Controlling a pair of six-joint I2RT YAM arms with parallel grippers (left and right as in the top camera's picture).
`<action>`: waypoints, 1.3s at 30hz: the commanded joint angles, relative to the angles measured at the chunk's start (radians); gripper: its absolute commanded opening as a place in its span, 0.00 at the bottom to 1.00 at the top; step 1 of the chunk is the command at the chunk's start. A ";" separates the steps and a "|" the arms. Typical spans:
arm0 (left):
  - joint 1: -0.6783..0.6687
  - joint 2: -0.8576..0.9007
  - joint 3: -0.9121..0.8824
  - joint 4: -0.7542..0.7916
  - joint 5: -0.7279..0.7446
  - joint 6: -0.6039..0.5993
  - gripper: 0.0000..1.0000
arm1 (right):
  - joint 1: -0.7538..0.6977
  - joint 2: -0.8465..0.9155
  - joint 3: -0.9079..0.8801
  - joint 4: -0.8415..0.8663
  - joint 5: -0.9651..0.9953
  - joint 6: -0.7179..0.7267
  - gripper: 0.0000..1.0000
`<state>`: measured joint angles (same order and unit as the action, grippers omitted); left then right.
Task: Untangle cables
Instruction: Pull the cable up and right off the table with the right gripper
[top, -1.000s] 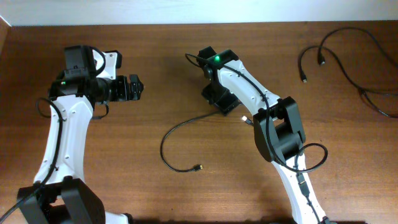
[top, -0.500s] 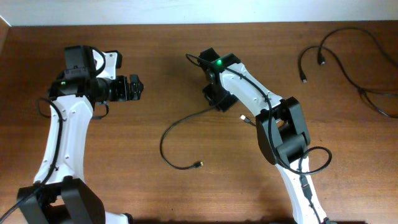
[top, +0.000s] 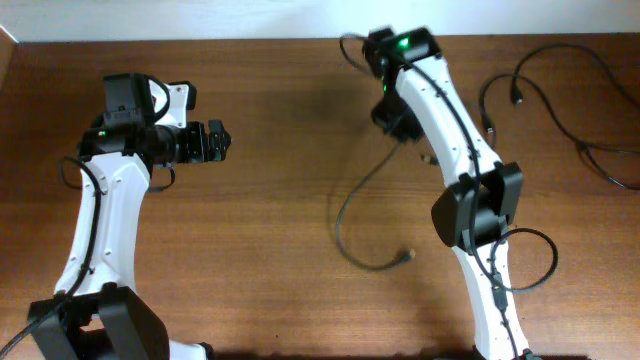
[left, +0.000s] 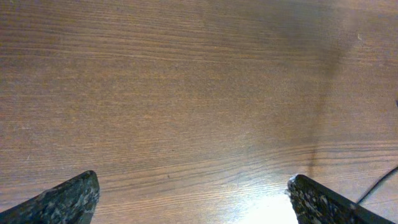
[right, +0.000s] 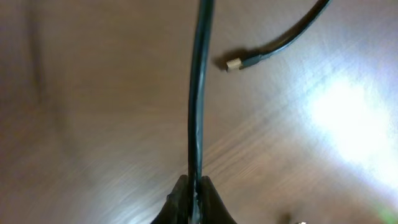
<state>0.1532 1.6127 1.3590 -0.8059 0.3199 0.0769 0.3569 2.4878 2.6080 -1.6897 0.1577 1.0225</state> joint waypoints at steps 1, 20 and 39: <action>0.005 0.009 0.003 -0.001 -0.006 -0.013 0.99 | 0.010 -0.042 0.258 -0.009 0.004 -0.339 0.04; 0.005 0.009 0.003 -0.001 -0.006 -0.013 0.99 | -0.210 -0.144 0.437 -0.009 0.146 -0.652 0.04; 0.005 0.009 0.003 0.000 -0.006 -0.013 0.99 | -0.317 -0.695 -0.594 0.409 0.221 -0.727 0.04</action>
<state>0.1532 1.6131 1.3590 -0.8051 0.3157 0.0769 0.0738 1.8469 2.0815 -1.2938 0.3527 0.3019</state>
